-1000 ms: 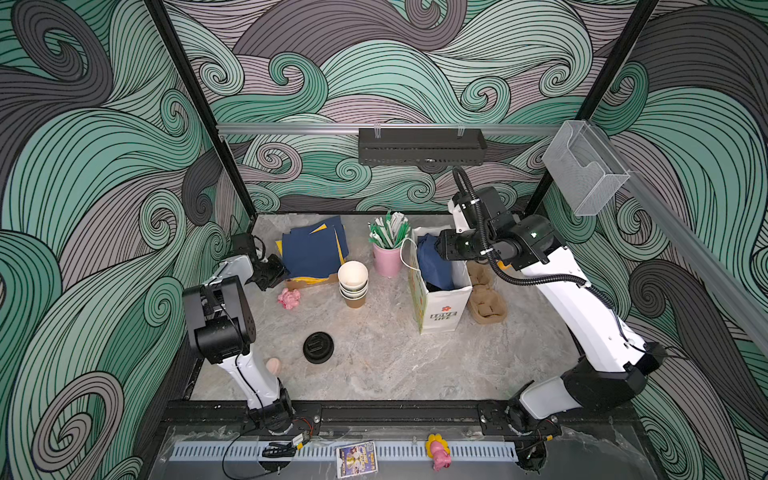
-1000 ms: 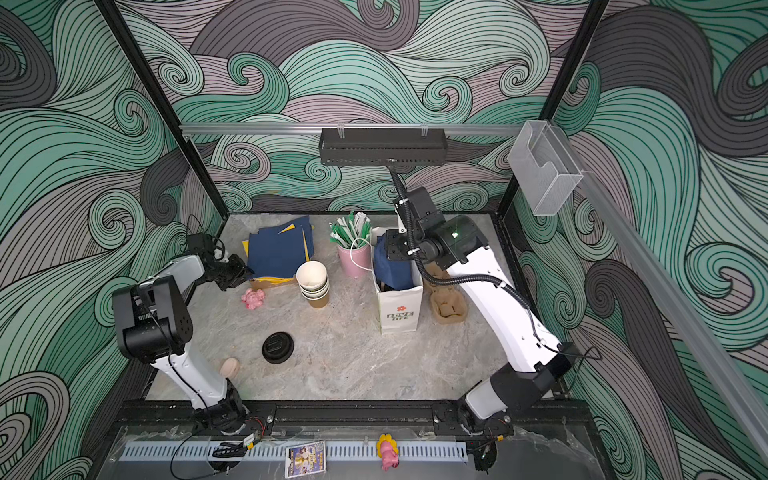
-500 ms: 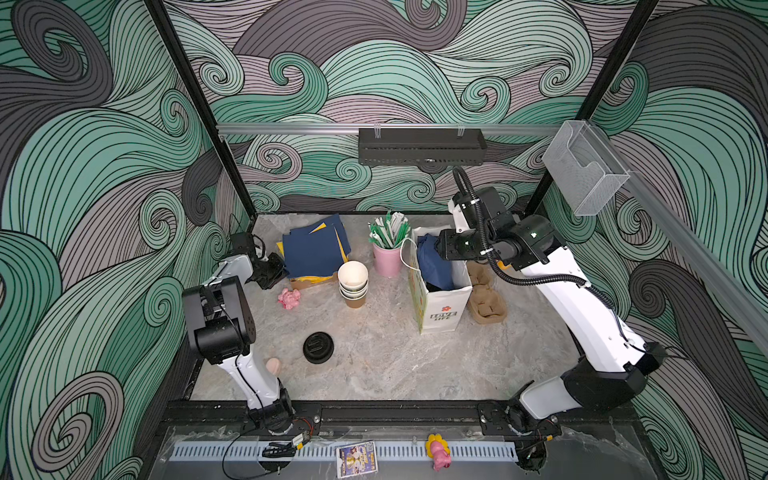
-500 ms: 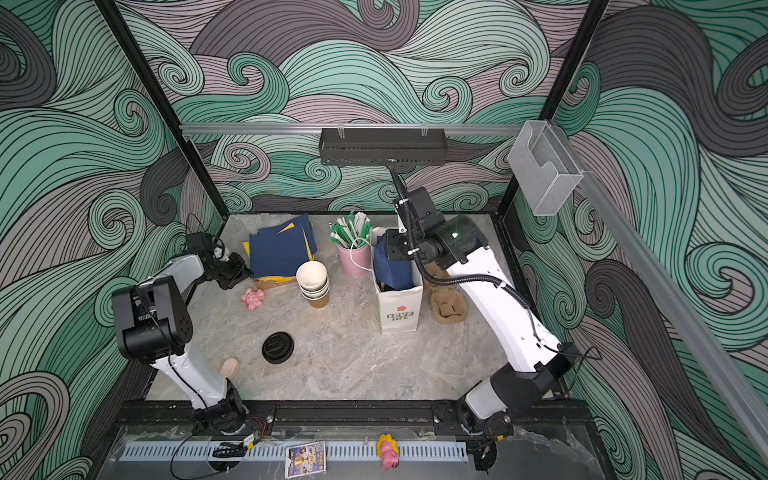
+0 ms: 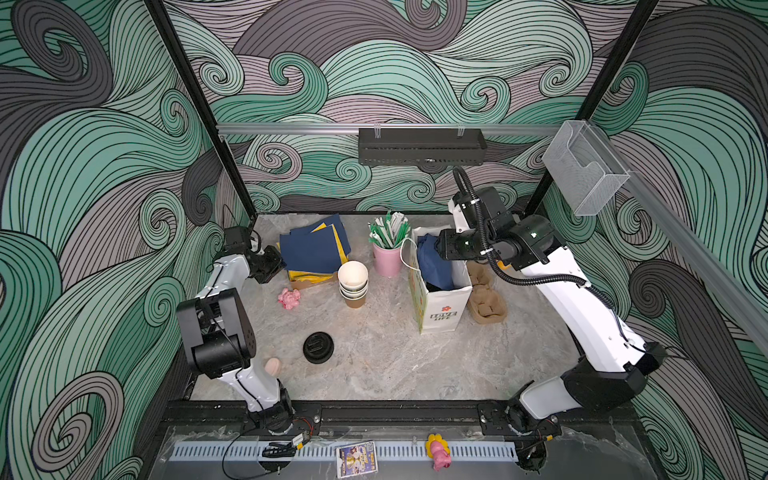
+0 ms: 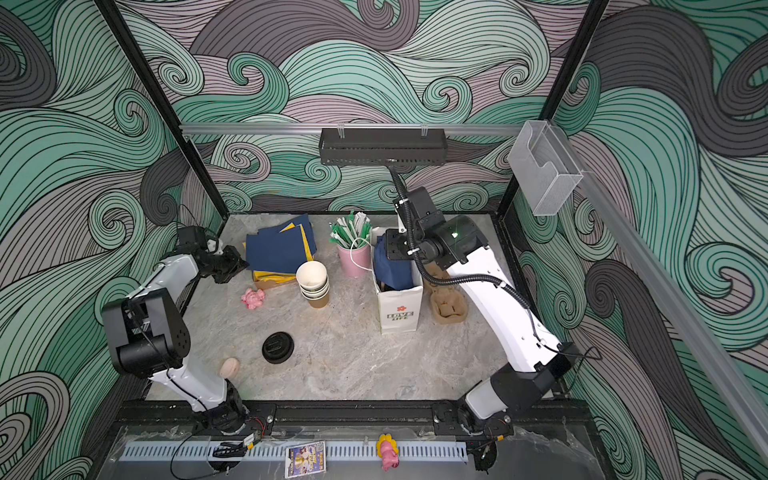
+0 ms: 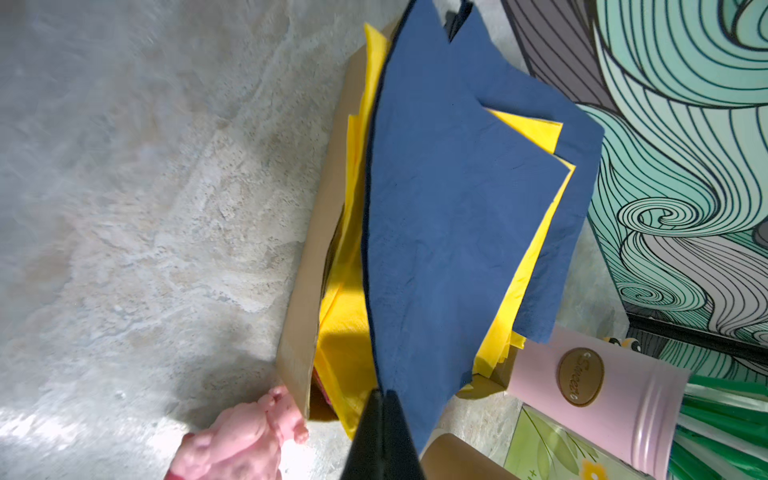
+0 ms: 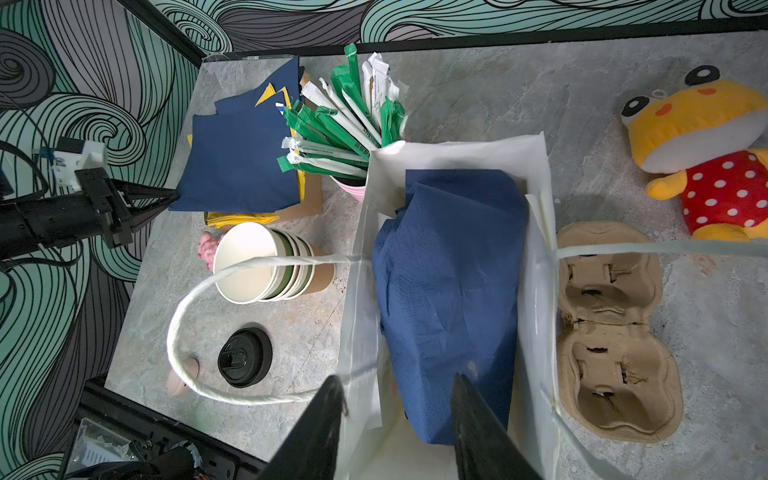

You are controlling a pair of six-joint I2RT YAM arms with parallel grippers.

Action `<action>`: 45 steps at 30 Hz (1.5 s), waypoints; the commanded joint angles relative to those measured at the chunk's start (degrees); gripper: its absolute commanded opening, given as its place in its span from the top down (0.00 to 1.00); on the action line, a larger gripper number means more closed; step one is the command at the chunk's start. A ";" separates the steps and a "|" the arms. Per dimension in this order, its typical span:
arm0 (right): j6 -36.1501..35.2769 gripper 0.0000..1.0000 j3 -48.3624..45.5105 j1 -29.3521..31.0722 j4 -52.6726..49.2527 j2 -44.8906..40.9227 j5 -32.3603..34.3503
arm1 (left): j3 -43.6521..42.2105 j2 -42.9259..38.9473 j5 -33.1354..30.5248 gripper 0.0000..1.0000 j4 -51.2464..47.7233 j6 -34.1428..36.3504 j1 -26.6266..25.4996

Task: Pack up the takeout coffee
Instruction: 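Grasp the edge of a dark blue napkin on the pile with the left gripper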

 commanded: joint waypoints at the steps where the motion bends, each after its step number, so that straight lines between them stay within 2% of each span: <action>1: 0.41 0.55 -0.05 0.28 0.25 -1.00 0.28 | -2.50 -4.02 -4.16 1.00 -2.17 -1.99 0.33; 7: 0.11 0.55 0.02 0.29 0.29 -0.68 0.15 | -8.51 -7.56 -7.30 1.00 -0.99 -3.90 0.37; 10: 0.06 0.55 0.12 0.29 0.30 -0.60 -0.01 | -10.09 -7.27 -6.34 0.76 1.11 -4.96 0.38; 12: -0.11 0.55 0.34 0.31 0.32 -0.50 -0.12 | -10.30 -6.54 -5.02 0.56 2.89 -5.40 0.41; 14: -0.37 0.55 0.56 0.28 0.29 -0.50 -0.11 | -9.98 -5.76 -4.64 0.46 3.79 -5.65 0.46; 19: -0.75 0.55 0.77 0.32 0.33 -0.68 0.03 | -9.81 -4.03 -5.29 0.36 4.51 -7.41 0.96; 24: -0.73 0.55 1.00 0.31 0.31 -0.54 -0.18 | -10.15 -0.65 -0.81 0.34 8.24 -9.43 1.47; 26: -0.74 0.55 1.09 0.28 0.32 -0.53 -0.12 | -10.02 0.08 0.59 0.35 9.94 -9.97 1.53; 28: -0.73 0.55 1.09 0.25 0.27 -0.56 -0.02 | -9.55 0.99 2.31 0.42 10.74 -9.93 1.50; 30: -0.75 0.55 1.02 0.26 0.35 -0.61 0.07 | -8.80 2.09 3.63 0.53 10.57 -9.73 1.53; 33: -0.73 0.55 1.18 0.26 0.23 -0.60 0.03 | -8.51 2.36 4.21 0.76 10.49 -9.59 1.69; 37: -0.82 0.55 1.51 0.26 0.22 -0.67 0.47 | -7.71 0.21 4.17 0.98 8.77 -8.32 2.18; 45: -4.71 0.54 3.57 0.08 0.36 -0.39 0.37 | -4.87 -9.12 4.88 1.00 6.12 -7.13 2.36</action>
